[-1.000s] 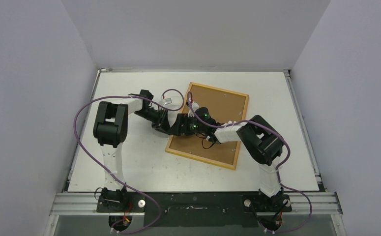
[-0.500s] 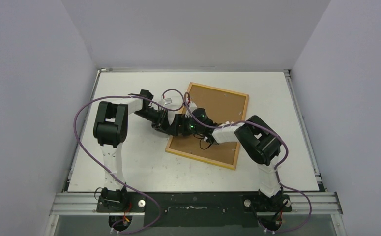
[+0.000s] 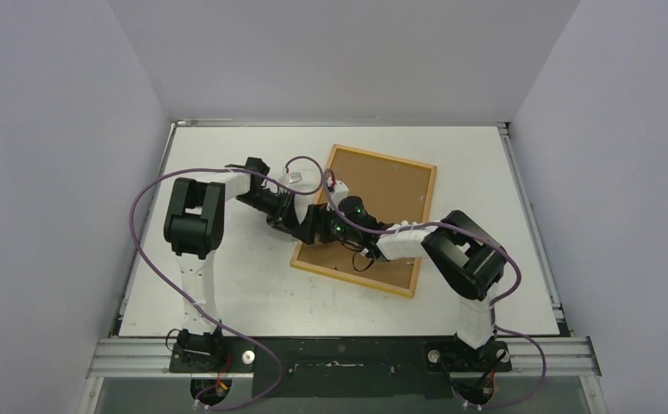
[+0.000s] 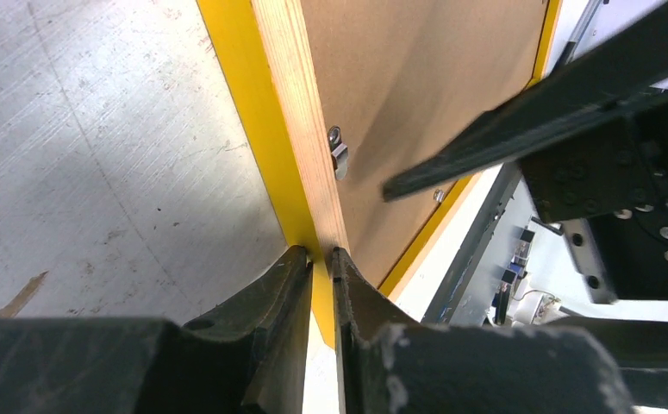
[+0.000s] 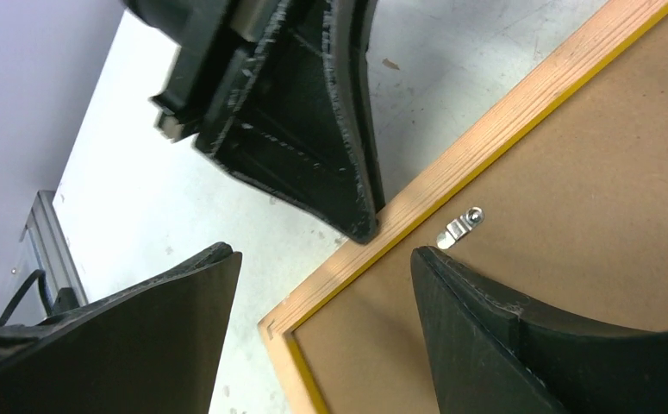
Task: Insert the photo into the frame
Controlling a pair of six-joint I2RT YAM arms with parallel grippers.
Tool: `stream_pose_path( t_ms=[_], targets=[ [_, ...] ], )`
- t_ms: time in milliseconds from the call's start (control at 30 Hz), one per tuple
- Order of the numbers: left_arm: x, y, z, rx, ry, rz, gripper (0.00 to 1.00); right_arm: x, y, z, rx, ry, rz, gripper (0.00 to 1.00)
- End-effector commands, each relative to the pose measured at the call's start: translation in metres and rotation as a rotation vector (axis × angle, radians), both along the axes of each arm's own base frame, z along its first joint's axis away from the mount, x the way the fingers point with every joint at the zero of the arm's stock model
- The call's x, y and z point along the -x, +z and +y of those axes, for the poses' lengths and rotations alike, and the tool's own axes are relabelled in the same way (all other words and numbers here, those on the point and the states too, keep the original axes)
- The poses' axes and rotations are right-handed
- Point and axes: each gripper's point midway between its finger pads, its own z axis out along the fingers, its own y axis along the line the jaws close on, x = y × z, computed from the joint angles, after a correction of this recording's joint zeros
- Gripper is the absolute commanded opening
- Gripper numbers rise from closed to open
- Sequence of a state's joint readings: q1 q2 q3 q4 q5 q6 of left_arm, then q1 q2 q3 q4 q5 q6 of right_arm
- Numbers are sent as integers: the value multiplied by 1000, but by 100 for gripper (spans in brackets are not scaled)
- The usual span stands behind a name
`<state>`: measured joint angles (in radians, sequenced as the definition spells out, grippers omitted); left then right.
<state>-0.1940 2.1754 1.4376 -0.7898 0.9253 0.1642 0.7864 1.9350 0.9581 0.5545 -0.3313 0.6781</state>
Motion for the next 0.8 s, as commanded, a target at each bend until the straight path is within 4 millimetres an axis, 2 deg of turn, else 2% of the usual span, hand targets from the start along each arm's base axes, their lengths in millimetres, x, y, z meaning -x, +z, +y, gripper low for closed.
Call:
stream_pose_path(
  t_ms=[0, 133, 433, 767],
  targets=[
    [-7, 8, -4, -5, -24, -73, 13, -4, 55, -12, -33, -38, -145, 74],
    [-7, 9, -4, -1, -22, -71, 13, 0, 39, -21, -5, -41, -111, 74],
    [-6, 9, -5, 3, -21, -69, 13, -3, 4, -11, 26, -39, -60, 73],
    [-5, 9, -4, 8, -21, -67, 13, -9, -13, -1, 34, -32, -40, 73]
  ],
)
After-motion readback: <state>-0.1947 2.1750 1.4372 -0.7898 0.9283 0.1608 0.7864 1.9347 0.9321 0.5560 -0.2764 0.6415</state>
